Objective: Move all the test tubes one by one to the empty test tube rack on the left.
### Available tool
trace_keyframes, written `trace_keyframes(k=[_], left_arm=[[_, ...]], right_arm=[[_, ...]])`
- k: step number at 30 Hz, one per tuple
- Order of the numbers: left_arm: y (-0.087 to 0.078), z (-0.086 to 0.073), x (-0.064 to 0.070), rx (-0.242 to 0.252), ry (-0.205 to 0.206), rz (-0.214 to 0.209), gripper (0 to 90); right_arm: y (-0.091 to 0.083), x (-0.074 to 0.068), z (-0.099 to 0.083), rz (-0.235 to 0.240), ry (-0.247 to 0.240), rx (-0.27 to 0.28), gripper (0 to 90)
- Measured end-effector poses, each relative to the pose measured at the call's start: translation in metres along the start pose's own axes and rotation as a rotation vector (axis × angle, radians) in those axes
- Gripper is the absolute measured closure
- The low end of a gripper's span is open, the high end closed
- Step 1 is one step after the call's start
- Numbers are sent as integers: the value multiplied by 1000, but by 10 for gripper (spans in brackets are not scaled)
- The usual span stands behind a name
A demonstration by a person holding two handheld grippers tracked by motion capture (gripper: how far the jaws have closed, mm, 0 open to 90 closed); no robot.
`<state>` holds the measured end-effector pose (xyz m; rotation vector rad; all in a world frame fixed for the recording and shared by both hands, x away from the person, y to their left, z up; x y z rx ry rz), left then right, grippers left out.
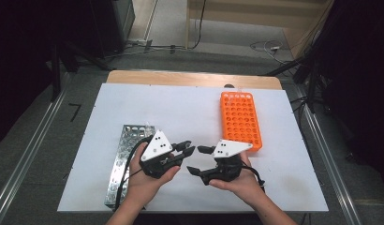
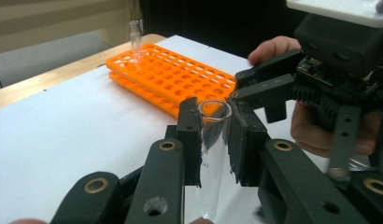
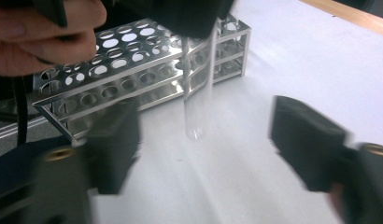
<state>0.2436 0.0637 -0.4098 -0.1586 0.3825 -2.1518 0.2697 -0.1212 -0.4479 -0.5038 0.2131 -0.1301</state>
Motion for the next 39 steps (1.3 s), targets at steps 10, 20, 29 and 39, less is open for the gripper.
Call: trace_keyframes(k=[10,20,29,39], left_arm=[[-15,7,-26,32,-37,69,765],[-31,8,-60,59,-95,154,765],[-39,3,-81,67,-128,217,765],[-40,-9,-99,54,-167,267,765]], right_arm=[[-27,10,-11,-40,48,54,5],[-62,20,-31,-105,86,72,5],[-95,28,-47,-159,112,109,6],[-123,37,-67,-193,125,130,6]])
Point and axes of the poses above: each handheld gripper's, and its own axes: y roughly forward along the jaws, z roughly out of its top, x roughly to its right, the point moved 3 cm from there along y, roughly forward along the jaws, and after that the axes turned 14 degrees about z, right-handed, at the moved point
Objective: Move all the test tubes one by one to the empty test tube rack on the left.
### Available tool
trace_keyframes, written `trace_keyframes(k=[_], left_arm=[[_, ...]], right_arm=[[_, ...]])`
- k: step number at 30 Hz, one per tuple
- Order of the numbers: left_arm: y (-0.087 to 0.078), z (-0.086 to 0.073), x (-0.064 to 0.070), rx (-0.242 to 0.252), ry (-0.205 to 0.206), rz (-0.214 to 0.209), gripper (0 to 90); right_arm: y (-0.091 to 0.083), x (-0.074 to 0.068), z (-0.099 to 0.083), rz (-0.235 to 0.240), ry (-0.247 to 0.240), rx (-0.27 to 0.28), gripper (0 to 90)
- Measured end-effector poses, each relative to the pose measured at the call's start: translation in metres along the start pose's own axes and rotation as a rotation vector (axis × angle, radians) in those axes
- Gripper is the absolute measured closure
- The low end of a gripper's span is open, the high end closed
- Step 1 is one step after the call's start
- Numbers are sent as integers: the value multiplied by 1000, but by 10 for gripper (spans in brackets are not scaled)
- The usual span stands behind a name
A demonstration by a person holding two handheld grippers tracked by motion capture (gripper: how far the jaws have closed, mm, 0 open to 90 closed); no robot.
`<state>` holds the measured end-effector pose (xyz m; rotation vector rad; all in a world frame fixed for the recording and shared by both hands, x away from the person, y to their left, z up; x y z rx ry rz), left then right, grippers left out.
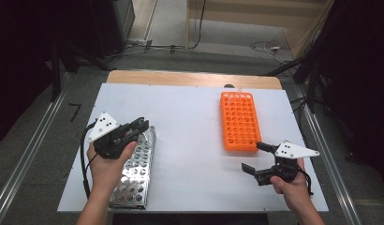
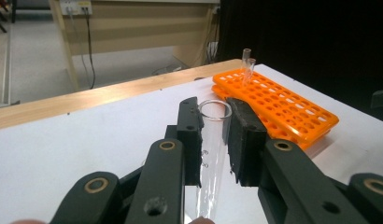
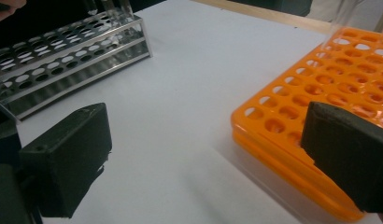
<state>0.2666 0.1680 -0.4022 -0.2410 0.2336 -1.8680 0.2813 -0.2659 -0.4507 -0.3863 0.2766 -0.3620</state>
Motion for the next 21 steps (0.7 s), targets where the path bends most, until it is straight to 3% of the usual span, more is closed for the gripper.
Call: trace_keyframes(k=[8,21], left_arm=[[8,-12,-6,-21,-3,33,764],[14,-29,-7,-61,8,60,763]], right_arm=[[-6,18,-8,-33,32,16,7],[-9,22,-9,-36,28,23,7]])
Point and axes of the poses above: each handheld gripper's, and its own axes: y roughly forward along the jaws, z roughly out of its top, x roughly to its right, the point moved 3 cm from there along y, roughly forward along the jaws, and after that the axes turned 14 degrees about z, right-handed, at the moved point
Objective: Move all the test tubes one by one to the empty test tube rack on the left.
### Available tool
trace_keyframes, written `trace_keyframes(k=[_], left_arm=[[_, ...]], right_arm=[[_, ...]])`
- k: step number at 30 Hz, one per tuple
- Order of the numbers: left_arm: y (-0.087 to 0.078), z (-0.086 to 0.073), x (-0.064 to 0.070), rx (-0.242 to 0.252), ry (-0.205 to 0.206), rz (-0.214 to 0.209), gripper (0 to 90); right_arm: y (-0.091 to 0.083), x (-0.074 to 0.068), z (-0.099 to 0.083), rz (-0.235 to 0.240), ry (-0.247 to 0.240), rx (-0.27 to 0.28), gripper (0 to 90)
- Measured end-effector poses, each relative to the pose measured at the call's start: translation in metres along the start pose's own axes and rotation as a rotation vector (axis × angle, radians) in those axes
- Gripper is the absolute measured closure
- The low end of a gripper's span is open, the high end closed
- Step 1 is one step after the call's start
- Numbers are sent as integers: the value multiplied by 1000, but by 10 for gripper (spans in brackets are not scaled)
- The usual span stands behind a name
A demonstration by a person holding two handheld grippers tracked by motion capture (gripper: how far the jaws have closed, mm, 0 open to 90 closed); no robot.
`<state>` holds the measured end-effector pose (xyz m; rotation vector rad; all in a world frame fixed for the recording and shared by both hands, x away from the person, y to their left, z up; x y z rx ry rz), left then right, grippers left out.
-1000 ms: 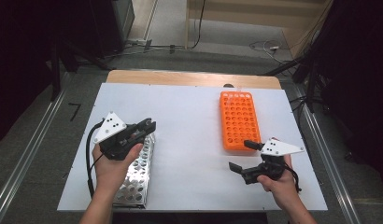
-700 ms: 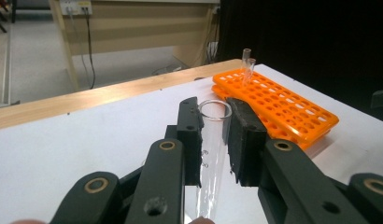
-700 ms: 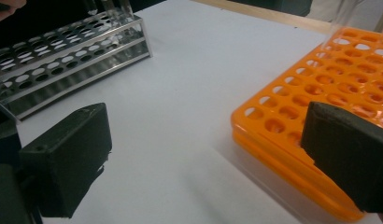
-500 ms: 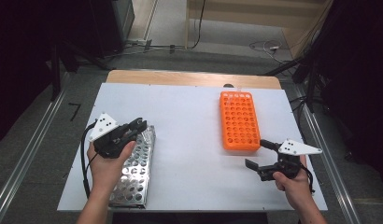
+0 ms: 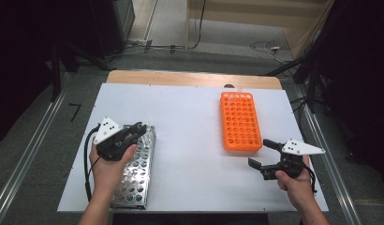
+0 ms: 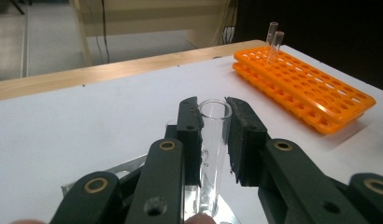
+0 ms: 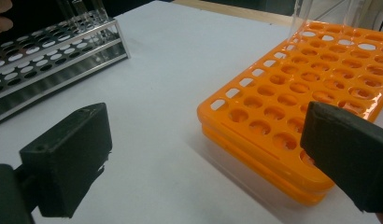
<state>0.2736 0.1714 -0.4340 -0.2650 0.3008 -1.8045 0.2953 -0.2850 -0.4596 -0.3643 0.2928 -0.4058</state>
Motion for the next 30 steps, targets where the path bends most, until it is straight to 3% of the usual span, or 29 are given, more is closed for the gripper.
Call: trace_keyframes(k=[10,20,24,30], left_arm=[[3,-10,3,-68,47,24,759],[6,-14,6,-147,66,19,745],[5,-12,6,-150,58,2,690],[-1,-8,7,-118,23,-23,437]], right_arm=[[-1,1,-1,-1,1,2,7],[0,2,-1,-4,3,-1,8],[0,2,-1,-4,0,-1,9],[0,2,0,-14,3,6,10]])
Point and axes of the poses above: each handheld gripper's, and its own axes: y roughly forward along the jaws, z roughly out of its top, x roughly to its right, the point moved 3 cm from there along y, roughly forward along the jaws, and after that the axes turned 14 degrees about z, right-handed, at the moved point
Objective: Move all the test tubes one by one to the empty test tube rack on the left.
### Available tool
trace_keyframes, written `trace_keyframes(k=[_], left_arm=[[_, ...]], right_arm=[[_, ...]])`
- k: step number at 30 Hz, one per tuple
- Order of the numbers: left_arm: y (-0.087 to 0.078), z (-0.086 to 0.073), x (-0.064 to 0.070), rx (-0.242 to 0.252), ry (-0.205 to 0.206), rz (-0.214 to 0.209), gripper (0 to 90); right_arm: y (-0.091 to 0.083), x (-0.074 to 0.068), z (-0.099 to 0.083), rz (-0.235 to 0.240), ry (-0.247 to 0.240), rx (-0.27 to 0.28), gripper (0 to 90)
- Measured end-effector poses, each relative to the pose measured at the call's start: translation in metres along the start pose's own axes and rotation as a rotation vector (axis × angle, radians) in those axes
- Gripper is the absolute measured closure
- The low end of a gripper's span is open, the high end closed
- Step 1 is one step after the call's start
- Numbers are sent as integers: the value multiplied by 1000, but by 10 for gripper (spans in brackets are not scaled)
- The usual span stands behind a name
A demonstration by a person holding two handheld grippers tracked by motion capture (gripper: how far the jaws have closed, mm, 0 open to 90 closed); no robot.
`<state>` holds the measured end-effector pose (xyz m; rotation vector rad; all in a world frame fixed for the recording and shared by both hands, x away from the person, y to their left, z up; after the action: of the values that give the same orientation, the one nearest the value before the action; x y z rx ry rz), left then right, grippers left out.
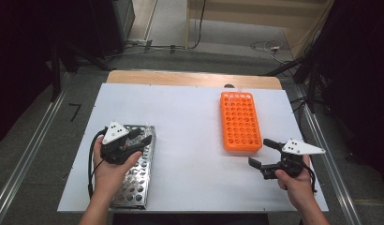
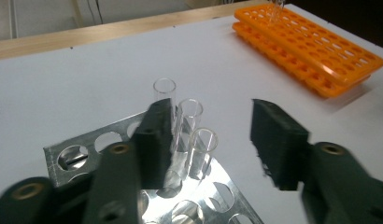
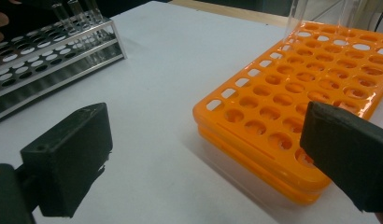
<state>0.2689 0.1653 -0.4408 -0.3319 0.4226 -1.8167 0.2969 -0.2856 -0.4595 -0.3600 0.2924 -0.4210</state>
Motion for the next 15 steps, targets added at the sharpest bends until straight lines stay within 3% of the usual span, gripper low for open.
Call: trace_keyframes(k=[8,12,15], left_arm=[[-7,4,0,50,-59,-96,179],[-8,5,5,52,-66,-132,50],[-9,6,8,58,-61,-165,5]], right_arm=[[5,5,17,-49,22,21,20],[14,15,25,-74,26,14,21],[20,25,32,-88,33,11,21]])
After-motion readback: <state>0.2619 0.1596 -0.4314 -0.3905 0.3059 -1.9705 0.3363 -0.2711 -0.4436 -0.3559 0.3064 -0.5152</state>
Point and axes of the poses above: each handheld gripper's, and its own axes: y roughly forward along the jaws, z roughly out of its top, x roughly to its right, the point moved 3 cm from there along y, roughly forward along the jaws, and after that the axes turned 14 degrees about z, right-handed, at the moved point
